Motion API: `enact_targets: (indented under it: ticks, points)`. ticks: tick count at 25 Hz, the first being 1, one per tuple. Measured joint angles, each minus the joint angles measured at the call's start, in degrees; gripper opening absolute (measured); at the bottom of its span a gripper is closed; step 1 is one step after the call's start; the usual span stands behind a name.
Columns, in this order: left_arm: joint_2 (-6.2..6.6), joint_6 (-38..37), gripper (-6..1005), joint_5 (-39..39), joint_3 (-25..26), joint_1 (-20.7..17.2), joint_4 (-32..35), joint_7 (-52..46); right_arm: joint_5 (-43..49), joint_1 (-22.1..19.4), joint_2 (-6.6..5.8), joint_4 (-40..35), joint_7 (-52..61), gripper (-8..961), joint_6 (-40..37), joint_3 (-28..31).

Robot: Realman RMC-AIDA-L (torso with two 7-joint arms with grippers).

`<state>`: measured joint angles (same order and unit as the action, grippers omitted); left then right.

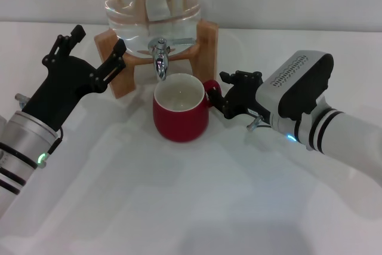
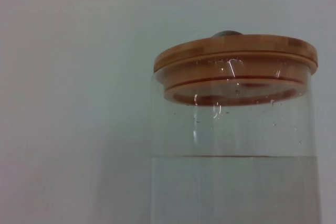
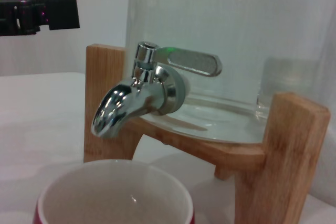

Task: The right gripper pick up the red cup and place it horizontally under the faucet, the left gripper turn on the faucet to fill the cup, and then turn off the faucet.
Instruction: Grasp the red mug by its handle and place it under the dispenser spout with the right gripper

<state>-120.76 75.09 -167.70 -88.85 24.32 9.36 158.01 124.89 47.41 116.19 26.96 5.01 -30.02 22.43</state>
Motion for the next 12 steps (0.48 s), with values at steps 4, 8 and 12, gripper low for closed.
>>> enact_targets:
  ticks: [4, 8, 12]
  points:
    - [0.00, 0.0, 891, 0.0, 0.0, 0.0, 0.0, 0.0, 0.0, -0.2, 0.00, 0.0, 0.0, 404, -0.1, 0.0]
    - [0.00, 0.0, 891, 0.0, 0.0, 0.0, 0.0, 0.0, 0.0, -0.5, 0.00, 0.2, 0.0, 404, -0.1, 0.0]
    - [0.00, 0.0, 891, 0.0, 0.0, 0.0, 0.0, 0.1, 0.1, -1.3, 0.00, 0.4, 0.0, 404, -0.9, 0.0]
